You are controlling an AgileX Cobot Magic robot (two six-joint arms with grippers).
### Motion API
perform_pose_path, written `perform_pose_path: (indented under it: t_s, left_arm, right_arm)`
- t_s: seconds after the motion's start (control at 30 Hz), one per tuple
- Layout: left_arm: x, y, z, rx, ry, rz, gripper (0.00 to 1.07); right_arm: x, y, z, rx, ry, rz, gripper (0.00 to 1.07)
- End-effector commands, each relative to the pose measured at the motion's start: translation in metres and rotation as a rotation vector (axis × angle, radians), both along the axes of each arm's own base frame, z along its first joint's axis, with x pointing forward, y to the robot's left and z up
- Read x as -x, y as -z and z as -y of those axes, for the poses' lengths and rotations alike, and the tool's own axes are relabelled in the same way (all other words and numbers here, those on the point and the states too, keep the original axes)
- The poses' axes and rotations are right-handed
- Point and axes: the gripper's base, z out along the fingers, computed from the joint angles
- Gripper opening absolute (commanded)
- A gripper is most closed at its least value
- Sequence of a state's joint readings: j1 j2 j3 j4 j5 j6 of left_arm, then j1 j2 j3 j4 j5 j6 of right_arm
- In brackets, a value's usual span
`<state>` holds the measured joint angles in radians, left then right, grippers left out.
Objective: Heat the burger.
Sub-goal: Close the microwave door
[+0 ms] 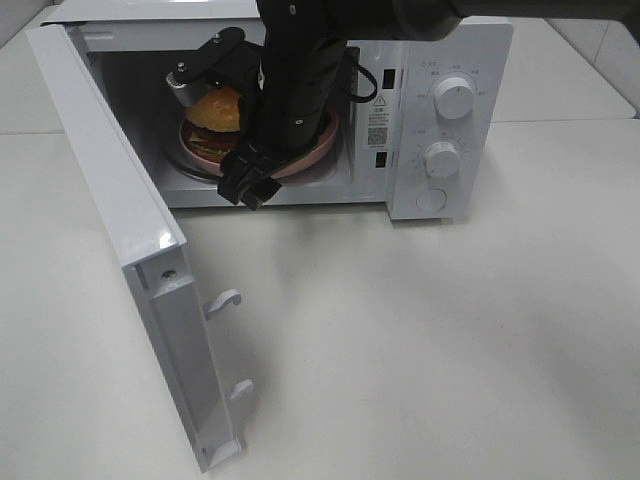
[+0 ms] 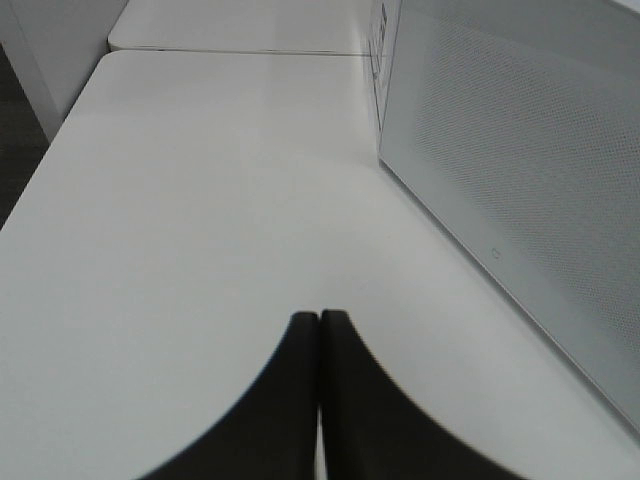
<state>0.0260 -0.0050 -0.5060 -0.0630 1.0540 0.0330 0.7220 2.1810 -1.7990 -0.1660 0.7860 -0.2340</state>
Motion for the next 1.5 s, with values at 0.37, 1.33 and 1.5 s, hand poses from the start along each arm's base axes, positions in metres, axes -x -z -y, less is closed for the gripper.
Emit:
perform_pose_path:
  t_s: [0.37, 1.33, 1.5]
  left_arm:
    - [0.002, 0.0, 0.0, 0.004, 0.001, 0.031, 0.0]
    - [0.002, 0.0, 0.0, 0.004, 0.001, 0.031, 0.0]
    - [0.002, 0.0, 0.0, 0.004, 0.001, 0.031, 0.0]
  right_arm:
    - [0.014, -0.029, 0.015, -0.026, 0.217, -0.107, 0.73]
    - [0.055, -0.1, 0.048, -0.044, 0.422, -0.243, 0.73]
    - [0.061, -0.122, 0.056, -0.073, 0.418, -0.193, 0.73]
